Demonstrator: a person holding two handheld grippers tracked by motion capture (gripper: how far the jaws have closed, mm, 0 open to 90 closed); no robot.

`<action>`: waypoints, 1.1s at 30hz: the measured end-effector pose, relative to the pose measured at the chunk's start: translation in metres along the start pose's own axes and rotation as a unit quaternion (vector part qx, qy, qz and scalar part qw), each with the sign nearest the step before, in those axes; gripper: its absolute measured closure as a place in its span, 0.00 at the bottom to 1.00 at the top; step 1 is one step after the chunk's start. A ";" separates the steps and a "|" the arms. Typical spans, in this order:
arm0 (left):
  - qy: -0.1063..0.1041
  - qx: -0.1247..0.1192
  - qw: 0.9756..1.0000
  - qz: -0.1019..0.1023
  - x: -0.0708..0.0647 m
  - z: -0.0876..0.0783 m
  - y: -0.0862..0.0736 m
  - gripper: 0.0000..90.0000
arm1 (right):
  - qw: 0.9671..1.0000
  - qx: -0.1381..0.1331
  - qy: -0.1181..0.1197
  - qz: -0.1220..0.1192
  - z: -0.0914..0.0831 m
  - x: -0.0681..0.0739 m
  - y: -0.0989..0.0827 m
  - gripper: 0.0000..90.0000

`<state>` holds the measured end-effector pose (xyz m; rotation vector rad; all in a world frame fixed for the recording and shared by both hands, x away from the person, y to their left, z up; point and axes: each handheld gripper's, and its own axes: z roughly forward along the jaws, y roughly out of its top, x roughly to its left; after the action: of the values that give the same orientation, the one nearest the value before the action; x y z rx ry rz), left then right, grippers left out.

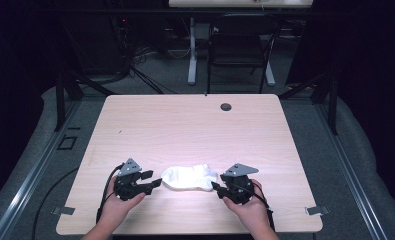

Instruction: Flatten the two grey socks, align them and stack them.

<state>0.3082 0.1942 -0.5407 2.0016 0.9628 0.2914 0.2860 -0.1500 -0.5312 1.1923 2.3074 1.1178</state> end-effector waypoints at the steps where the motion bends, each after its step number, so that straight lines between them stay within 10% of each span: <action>1: 0.000 0.001 1.000 0.001 0.000 -0.002 -0.001 0.54 | 1.000 0.001 0.001 0.002 -0.002 0.000 -0.001 0.63; 33: -0.004 0.035 0.999 0.039 -0.007 0.006 -0.026 0.52 | 0.999 0.013 -0.011 -0.038 0.007 0.008 -0.033 0.59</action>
<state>0.2933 0.1933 -0.5639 2.1063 0.9019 0.2956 0.2669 -0.1519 -0.5603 1.1103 2.3367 1.0474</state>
